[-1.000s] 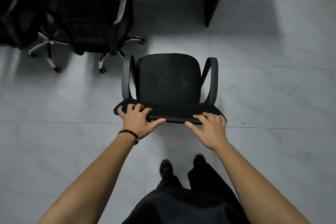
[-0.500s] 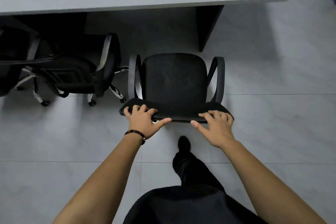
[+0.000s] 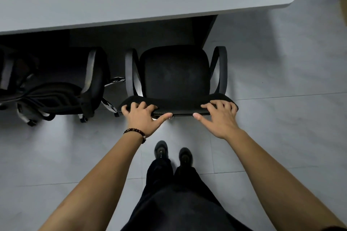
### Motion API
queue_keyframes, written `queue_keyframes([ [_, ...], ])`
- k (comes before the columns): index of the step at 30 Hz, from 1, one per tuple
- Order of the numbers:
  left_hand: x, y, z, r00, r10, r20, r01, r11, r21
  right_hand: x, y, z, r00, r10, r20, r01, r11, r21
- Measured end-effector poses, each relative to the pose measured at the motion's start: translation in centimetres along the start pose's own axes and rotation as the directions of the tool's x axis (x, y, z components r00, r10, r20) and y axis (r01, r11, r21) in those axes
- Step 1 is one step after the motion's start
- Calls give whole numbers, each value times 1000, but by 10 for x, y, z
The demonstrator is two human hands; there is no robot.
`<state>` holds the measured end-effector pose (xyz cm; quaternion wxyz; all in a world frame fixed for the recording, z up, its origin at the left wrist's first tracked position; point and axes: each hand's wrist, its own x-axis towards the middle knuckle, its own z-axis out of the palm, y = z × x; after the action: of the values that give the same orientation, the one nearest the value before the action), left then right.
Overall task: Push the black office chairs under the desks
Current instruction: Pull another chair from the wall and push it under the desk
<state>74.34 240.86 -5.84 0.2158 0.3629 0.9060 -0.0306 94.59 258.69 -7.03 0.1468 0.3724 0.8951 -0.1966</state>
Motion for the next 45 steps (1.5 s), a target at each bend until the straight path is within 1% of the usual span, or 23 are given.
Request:
queue_keyframes([
  [5, 14, -11, -3, 1000, 19, 1, -19, 1000, -10, 7, -10, 1, 1000, 16, -5, -16, 1000, 18],
  [11, 13, -22, -5, 1000, -9, 27, 11, 998, -61, 17, -19, 1, 1000, -13, -2, 13, 1000, -10],
  [19, 25, -58, -11, 999, -35, 4, 35, 999, 16, 33, -55, 1, 999, -29, 23, 28, 999, 33],
  [27, 27, -71, -11, 1000, -27, 13, 26, 1000, 5, 34, -65, 5, 999, -11, 43, 9, 999, 33],
  [38, 28, -72, -10, 999, -4, -38, 4, 1000, 11, 35, -66, 7, 1000, -14, -18, 14, 1000, 5],
  [42, 24, -79, -9, 999, 17, -36, -17, 1000, 7, 30, -72, 9, 1000, -16, 13, 16, 1000, -19],
  [45, 18, -78, -14, 999, 21, -28, -23, 998, -56, 25, -75, 4, 999, 8, 49, -9, 1000, 11],
])
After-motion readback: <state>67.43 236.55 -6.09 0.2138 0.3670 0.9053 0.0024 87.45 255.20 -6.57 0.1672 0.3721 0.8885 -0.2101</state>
